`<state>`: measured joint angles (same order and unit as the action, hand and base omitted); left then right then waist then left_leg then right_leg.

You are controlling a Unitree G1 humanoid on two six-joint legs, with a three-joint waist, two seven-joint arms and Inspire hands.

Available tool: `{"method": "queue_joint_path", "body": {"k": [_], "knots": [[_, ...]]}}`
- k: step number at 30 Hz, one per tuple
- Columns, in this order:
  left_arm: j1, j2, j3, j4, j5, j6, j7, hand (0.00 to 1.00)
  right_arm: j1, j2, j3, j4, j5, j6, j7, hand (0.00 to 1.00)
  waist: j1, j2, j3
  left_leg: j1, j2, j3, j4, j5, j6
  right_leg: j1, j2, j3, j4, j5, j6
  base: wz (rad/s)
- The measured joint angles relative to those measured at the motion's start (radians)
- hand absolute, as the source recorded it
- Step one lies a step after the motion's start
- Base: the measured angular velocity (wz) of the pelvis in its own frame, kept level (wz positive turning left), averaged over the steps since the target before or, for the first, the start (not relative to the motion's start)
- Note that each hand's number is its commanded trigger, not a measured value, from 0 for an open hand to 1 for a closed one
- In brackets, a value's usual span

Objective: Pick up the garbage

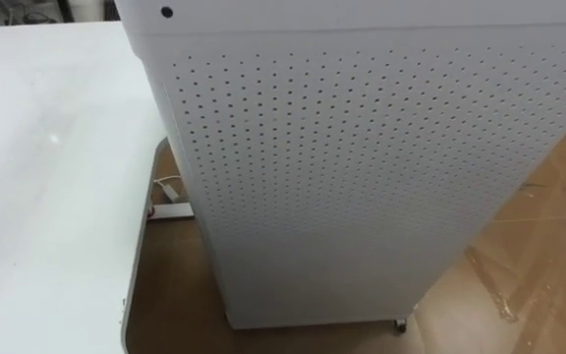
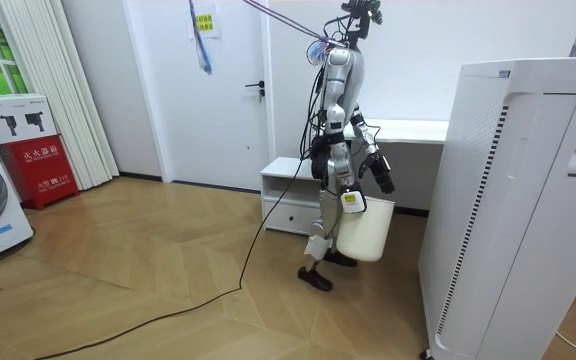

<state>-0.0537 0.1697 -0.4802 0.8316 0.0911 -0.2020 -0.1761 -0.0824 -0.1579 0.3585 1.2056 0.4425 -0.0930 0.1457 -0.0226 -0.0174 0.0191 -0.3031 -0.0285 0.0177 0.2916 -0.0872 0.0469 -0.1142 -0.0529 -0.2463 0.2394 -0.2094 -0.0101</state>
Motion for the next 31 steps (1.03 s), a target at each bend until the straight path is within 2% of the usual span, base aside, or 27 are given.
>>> {"method": "queue_joint_path", "body": {"k": [2,4,9,13,15,16,20,23,31], "knots": [[0.024,-0.002,0.008,0.029,-0.001,-0.012,0.001,0.00,0.030,-0.003,-0.032,-0.004,0.003,-0.002,0.000,1.00,0.001,0.000,-0.0098,0.044,0.000,0.005,-0.026,0.000,-0.005,0.031,-0.001,0.004,-0.014,0.000,0.000,-0.07],[0.038,-0.003,0.019,0.050,-0.001,-0.015,0.001,0.00,0.042,-0.010,-0.045,-0.004,0.003,-0.002,-0.001,1.00,0.001,0.002,-0.0142,0.068,-0.001,0.011,-0.040,-0.001,-0.008,0.050,-0.002,0.010,-0.021,0.000,-0.002,-0.10],[0.058,-0.021,0.098,0.118,-0.003,-0.026,0.002,0.00,0.066,-0.018,-0.090,-0.004,0.005,-0.003,-0.001,1.00,0.002,-0.003,-0.0160,0.140,-0.001,0.022,-0.073,-0.005,-0.019,0.114,0.000,0.018,-0.053,-0.003,-0.008,-0.08],[0.084,-0.039,0.167,0.154,-0.024,-0.030,0.002,0.00,0.089,-0.023,-0.135,-0.007,0.004,-0.003,-0.002,1.00,0.002,-0.010,-0.0220,0.183,-0.001,0.031,-0.092,-0.008,-0.023,0.153,0.002,0.028,-0.071,-0.003,-0.009,-0.08],[0.094,-0.039,0.172,0.173,-0.062,-0.030,0.003,0.00,0.091,-0.023,-0.146,-0.006,0.002,-0.003,-0.002,1.00,0.003,-0.014,-0.0217,0.191,0.000,0.032,-0.096,-0.008,-0.023,0.158,0.003,0.029,-0.072,-0.003,-0.009,-0.05],[0.101,-0.039,0.176,0.183,-0.102,-0.029,0.003,0.00,0.095,-0.023,-0.147,-0.004,0.003,-0.003,-0.003,1.00,0.001,-0.019,-0.0184,0.201,-0.001,0.032,-0.099,-0.008,-0.024,0.169,0.003,0.028,-0.078,-0.003,-0.009,0.00],[0.135,-0.046,0.216,0.198,-0.194,-0.022,0.004,0.00,0.125,-0.011,-0.170,-0.004,0.000,0.001,-0.016,1.00,0.003,-0.040,-0.0159,0.224,-0.001,0.034,-0.105,-0.014,-0.032,0.193,0.004,0.037,-0.089,-0.006,-0.012,-0.03],[0.141,-0.068,0.288,0.235,-0.198,-0.001,0.005,0.00,0.142,-0.003,-0.227,-0.002,-0.015,0.009,-0.022,1.00,0.003,-0.045,-0.0154,0.234,-0.001,0.034,-0.105,-0.017,-0.035,0.199,0.005,0.048,-0.089,-0.009,-0.014,-0.08],[0.138,-0.087,0.400,0.287,-0.217,0.022,0.009,0.00,0.167,0.015,-0.327,0.039,-0.015,0.036,-0.046,1.00,0.000,-0.049,-0.0182,0.247,0.003,0.036,-0.106,-0.019,-0.039,0.205,0.005,0.053,-0.087,-0.011,-0.018,-0.06]]}}
